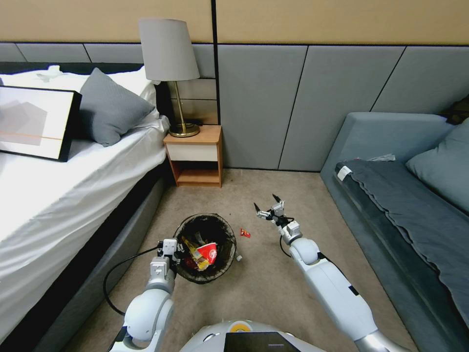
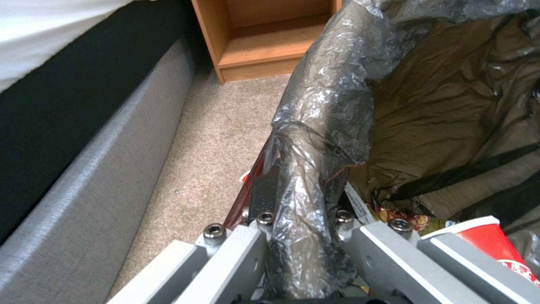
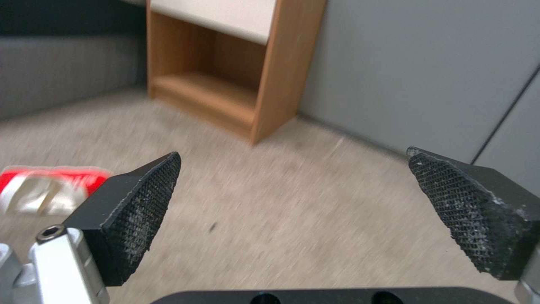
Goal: Pick up the trash bin, then pick up the garbage from the floor and place it into the trash bin.
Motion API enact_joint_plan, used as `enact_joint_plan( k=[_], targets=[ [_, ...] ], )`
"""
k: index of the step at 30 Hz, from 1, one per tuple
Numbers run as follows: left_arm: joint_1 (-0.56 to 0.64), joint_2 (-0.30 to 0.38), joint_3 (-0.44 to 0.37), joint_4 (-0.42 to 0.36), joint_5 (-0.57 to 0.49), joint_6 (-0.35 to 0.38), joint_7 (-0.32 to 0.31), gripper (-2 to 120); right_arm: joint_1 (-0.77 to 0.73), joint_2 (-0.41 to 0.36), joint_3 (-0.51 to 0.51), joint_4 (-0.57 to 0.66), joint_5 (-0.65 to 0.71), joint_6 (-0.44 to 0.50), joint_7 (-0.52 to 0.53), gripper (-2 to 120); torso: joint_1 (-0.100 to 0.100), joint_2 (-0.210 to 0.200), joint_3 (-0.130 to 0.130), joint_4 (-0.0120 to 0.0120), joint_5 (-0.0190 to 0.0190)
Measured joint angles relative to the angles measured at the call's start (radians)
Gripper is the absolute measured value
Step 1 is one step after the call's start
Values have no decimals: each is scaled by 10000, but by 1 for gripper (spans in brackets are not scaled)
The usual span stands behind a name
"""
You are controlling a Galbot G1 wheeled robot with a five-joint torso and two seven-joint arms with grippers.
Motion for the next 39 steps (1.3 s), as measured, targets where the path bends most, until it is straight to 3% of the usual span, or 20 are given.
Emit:
enact_joint_plan(
  k=[7, 14, 24, 29, 39],
  targets=[
    [65, -104, 83, 30, 91, -44, 1, 0, 649, 428, -653, -1288, -387, -157, -554, 100, 0, 0, 0, 4, 0],
    [192, -151, 73, 28, 174, -134, 3, 0, 1260, 603, -1355, -2769, -754, 331, -1125, 100, -1, 0, -1, 0, -1],
    [180, -186, 106, 123, 206, -290, -36, 0, 1862, 1279, -1782, -4542, -1533, 931, -1583, 100, -1, 0, -1, 3, -1],
    [177, -204, 123, 130, 224, -291, -37, 0, 1963, 1367, -1833, -4862, -1657, 1051, -1619, 100, -1, 0, 0, 2, -1],
    [176, -214, 151, 175, 284, -290, -33, 0, 2539, 1707, -1885, -6674, -2088, 1531, -1817, 100, -1, 0, 0, 1, 0]
  ],
)
